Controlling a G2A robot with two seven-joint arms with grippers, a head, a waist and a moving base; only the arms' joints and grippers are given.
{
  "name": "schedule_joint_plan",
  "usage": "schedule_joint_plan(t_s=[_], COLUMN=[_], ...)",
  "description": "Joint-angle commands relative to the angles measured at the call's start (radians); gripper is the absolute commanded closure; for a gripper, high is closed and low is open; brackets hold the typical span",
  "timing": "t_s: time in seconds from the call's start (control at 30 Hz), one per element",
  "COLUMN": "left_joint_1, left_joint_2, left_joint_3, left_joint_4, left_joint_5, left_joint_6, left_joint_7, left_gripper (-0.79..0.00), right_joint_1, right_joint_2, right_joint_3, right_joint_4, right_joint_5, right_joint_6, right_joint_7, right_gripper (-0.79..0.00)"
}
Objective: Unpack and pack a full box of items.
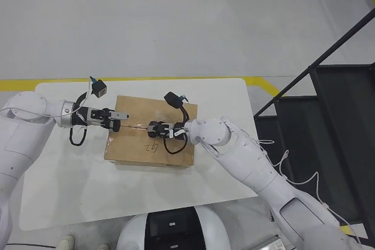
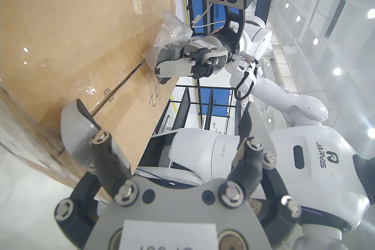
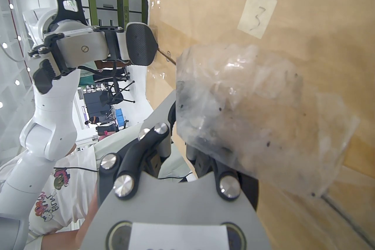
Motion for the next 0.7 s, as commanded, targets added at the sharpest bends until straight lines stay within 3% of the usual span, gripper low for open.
schedule_joint_plan(t_s=[0.0,0.67], left_joint_1=[0.0,0.0], left_joint_2=[0.0,0.0], left_joint_3=[0.0,0.0], left_joint_4=[0.0,0.0], left_joint_5=[0.0,0.0], left_joint_6=[0.0,0.0], left_joint_7=[0.0,0.0], left_gripper=[-0.785,-0.785], right_joint_1=[0.004,-0.037], right_joint_2=[-0.002,-0.004], right_joint_3=[-0.006,0.012], right_joint_4=[0.006,-0.037], right_joint_5=[-0.007,-0.048], right_joint_6=[0.005,-0.029], right_joint_7=[0.0,-0.042], right_gripper=[0.0,0.0])
